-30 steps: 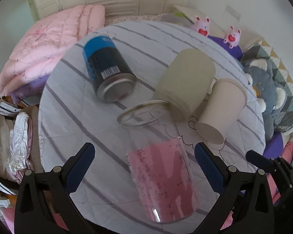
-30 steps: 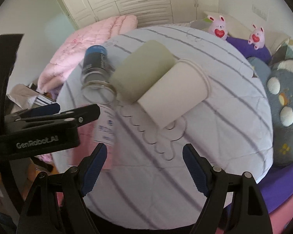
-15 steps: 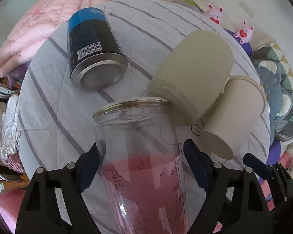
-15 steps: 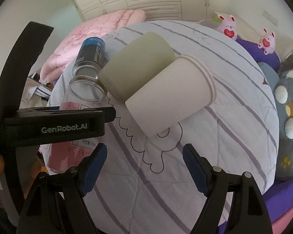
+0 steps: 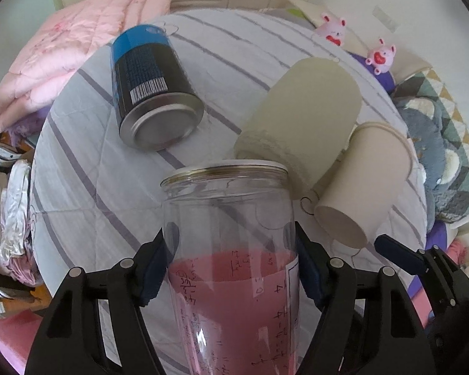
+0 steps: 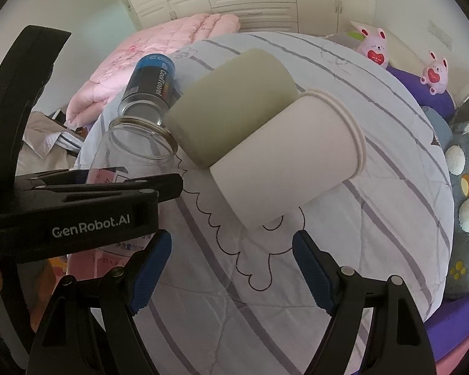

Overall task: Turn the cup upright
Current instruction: 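Grasp the jar body with the left gripper while the right gripper holds it, then rotate the jar upright with the left gripper and lower it onto the table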

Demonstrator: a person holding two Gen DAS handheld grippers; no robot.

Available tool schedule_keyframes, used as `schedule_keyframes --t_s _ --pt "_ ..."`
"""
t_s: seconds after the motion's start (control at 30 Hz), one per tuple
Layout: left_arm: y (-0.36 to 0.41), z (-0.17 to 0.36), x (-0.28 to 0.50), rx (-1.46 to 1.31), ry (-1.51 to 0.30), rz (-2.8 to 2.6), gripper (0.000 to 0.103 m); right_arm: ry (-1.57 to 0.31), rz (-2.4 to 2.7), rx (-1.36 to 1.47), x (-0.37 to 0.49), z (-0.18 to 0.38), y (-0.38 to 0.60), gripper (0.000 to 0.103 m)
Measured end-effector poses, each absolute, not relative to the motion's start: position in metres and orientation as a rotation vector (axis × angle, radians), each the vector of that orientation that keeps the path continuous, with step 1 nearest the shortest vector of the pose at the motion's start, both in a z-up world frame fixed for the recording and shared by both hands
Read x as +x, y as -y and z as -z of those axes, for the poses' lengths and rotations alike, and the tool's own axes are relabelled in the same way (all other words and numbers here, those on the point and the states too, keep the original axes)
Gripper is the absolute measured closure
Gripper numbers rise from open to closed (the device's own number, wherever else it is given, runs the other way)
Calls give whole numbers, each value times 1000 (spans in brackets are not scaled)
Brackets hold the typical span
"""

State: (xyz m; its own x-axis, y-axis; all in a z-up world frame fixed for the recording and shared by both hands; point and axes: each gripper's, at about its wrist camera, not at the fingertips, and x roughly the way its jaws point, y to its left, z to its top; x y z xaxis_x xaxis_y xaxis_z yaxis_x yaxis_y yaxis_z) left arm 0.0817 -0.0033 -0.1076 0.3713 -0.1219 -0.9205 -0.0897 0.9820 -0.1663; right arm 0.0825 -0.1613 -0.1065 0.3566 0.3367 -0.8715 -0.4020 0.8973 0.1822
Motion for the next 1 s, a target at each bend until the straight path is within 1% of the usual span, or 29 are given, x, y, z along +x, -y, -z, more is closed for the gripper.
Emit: schedule_keyframes --t_s 0.17,0.37,0.7,1.0 --pt "-1 86 70 -162 -1088 24 31 -1103 -477 -64 79 102 161 22" --pt "-8 73 63 -133 -994 50 31 -1083 -535 -61 71 93 154 22" --pt "-10 70 60 -131 -919 51 31 -1084 -668 -62 55 96 132 22" --pt "-12 62 48 -127 -852 80 31 -1093 -746 -3 61 107 123 22"
